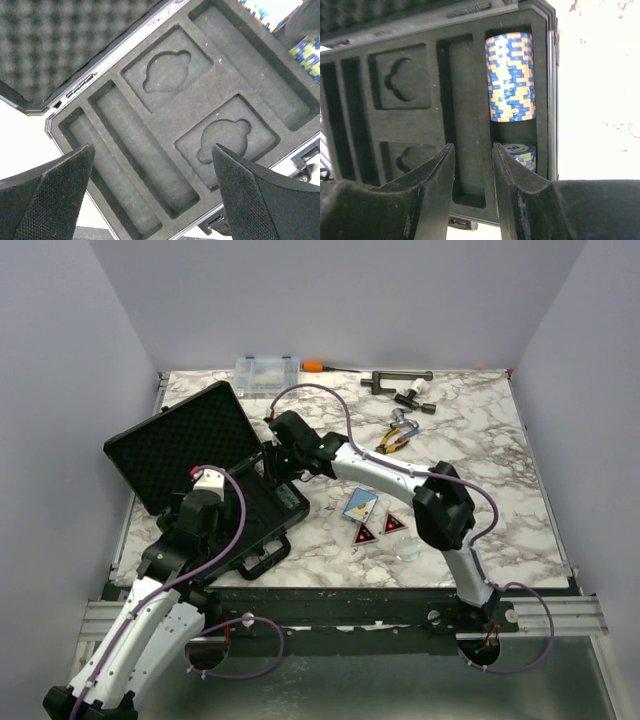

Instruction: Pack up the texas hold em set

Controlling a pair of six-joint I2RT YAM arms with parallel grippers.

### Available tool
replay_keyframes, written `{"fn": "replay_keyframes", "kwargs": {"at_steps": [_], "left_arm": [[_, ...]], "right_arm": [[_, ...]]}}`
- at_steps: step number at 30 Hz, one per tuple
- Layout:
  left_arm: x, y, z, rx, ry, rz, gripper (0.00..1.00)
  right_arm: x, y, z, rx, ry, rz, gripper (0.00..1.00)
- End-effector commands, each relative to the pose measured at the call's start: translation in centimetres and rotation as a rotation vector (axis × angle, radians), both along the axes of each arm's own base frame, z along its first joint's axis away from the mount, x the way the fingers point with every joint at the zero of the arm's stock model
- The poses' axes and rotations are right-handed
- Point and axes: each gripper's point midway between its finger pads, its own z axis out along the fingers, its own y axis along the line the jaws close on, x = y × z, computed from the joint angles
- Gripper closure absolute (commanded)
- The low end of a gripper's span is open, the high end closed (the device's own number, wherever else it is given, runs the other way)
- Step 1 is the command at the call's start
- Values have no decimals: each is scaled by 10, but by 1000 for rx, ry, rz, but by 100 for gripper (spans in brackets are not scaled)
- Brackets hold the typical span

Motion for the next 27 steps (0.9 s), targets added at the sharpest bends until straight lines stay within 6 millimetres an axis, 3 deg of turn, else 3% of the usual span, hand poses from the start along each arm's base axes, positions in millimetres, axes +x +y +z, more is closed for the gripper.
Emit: {"fn": "replay_keyframes", "kwargs": {"at_steps": [1,4,8,15,21,24,27], "left_arm": [[-12,7,-11,34,68,11,1],[-15,9,-27,55,116,16,1],[-10,15,-42,59,133,53,1],[7,37,-68,44,121,188,1],[13,39,-100,61,175,208,1],[12,40,-111,71,207,208,1],[14,40,-110,69,200,208,1]], "right_arm": [[4,5,52,104,-56,-7,58],[4,5,61,113,-57,-12,52],[-4,-12,67,114,-61,-46,40],[-33,-61,76,134,-68,-113,34],[-57,-99,87,155,-80,-144,34],[-60,-121,83,102,-101,-184,34],[-60,-157,67,-16,-111,-296,25]]}}
